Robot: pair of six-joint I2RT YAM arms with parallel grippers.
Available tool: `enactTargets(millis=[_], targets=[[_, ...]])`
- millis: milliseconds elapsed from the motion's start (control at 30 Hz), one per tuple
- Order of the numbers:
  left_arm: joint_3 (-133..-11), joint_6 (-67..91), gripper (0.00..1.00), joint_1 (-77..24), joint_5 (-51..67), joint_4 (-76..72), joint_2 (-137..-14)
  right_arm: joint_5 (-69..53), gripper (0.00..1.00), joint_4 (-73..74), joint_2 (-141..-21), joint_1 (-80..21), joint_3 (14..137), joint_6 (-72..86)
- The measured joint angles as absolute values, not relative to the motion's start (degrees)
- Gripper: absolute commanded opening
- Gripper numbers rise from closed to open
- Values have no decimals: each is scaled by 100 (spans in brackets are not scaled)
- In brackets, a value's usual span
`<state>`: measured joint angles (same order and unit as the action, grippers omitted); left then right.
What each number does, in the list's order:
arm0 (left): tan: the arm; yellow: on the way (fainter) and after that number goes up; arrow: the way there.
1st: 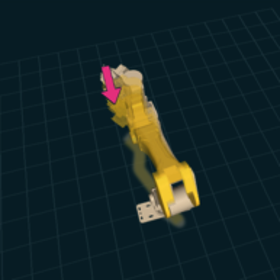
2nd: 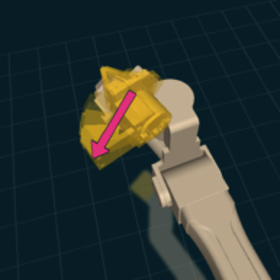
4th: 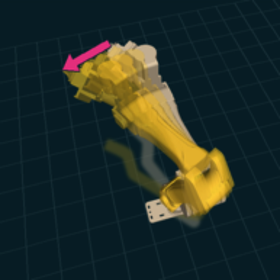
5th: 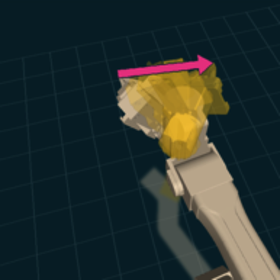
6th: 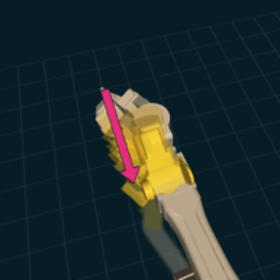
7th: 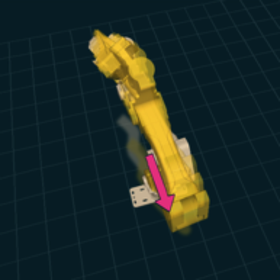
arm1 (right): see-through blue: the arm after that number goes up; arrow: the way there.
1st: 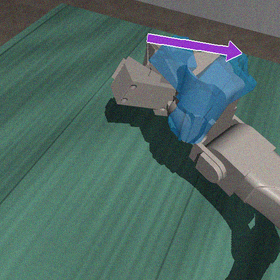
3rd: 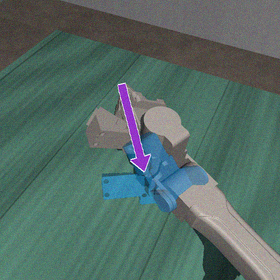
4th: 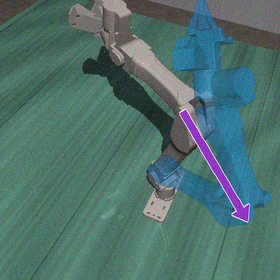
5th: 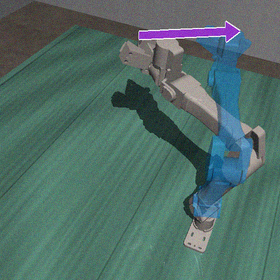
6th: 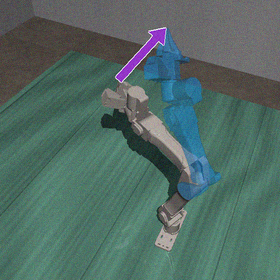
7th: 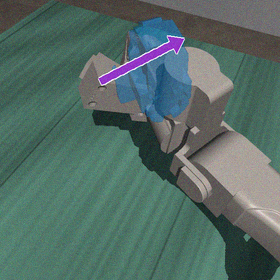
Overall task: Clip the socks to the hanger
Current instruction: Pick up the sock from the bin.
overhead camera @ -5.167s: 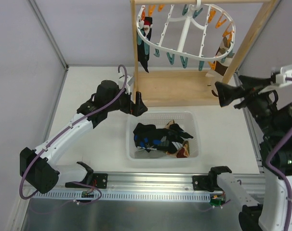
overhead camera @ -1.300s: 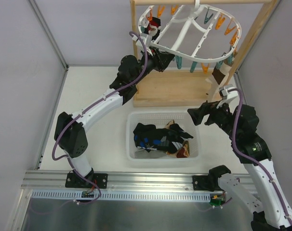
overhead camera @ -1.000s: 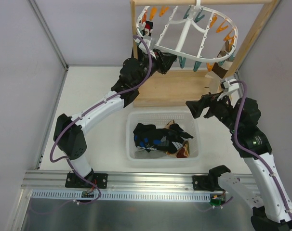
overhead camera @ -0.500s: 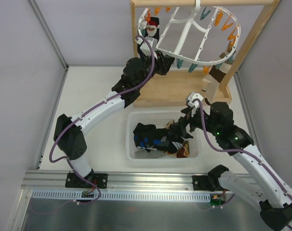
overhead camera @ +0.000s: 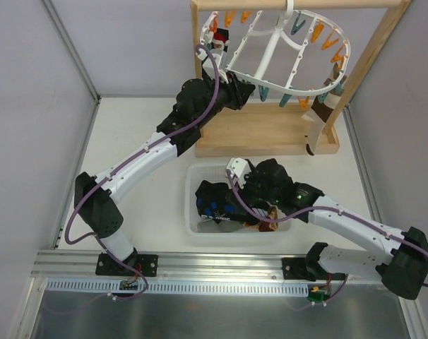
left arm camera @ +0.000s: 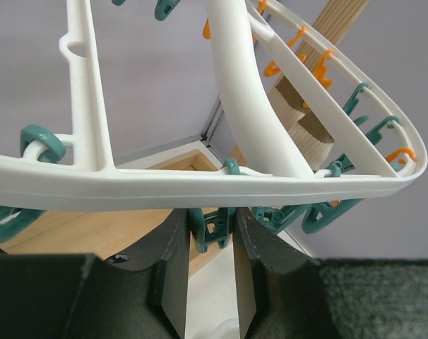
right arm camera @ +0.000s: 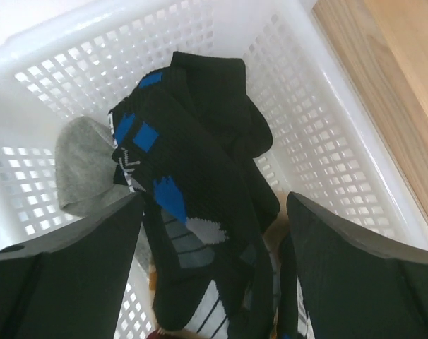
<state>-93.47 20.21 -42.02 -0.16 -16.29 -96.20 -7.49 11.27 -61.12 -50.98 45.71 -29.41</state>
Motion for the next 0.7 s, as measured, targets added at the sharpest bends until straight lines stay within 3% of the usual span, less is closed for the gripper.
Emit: enactTargets(millis=[200, 700], targets=[[-9251, 2018, 0, -4202, -10, -1590, -9424, -628, 82, 790, -6860, -5236, 4615, -3358], [-9244, 2034, 0, -4193, 154, -1555, -9417, -1216, 84, 585, -8064, -5006, 5443, -3975]])
